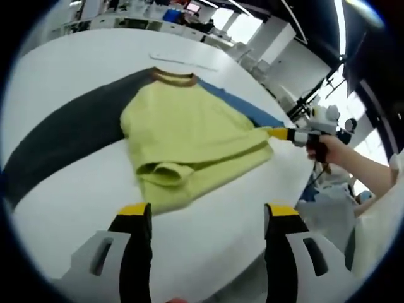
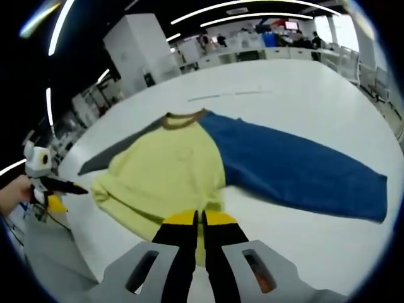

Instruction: Fold the garment on the visible template until the final outline fits inside the template.

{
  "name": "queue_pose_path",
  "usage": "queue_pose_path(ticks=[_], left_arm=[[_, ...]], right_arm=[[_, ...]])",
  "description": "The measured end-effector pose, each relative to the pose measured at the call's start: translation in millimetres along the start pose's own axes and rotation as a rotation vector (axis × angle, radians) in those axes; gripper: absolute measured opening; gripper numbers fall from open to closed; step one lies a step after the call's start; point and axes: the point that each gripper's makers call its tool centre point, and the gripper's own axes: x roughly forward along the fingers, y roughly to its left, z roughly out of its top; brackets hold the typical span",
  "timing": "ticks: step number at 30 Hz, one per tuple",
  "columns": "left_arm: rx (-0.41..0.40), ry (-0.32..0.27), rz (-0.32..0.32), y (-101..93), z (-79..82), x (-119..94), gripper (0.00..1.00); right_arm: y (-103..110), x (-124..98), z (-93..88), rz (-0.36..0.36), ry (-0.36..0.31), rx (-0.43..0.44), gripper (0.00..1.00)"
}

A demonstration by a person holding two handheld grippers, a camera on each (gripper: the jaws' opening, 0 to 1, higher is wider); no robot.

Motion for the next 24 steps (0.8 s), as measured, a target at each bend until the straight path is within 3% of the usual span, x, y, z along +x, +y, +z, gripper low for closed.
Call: queue_pose_path(ticks=[8,13,24], left_arm=[[-0.015,-0.008,-0.017,-2.0,2.0,11,0.53],[-0.021,-0.004,0.000,0.7,1.7,16,0.53],[-0.171,-0.075,0.035,8.4,15.6,19,0.41]], right_arm=[[2,-3,4.3,0.006,-0.016,0.012,0.04],[2,-5,5.6,0.007,-0.020,0.016,0.04],[4,-9,6.5,0.006,-0.028,0.022,0.04]])
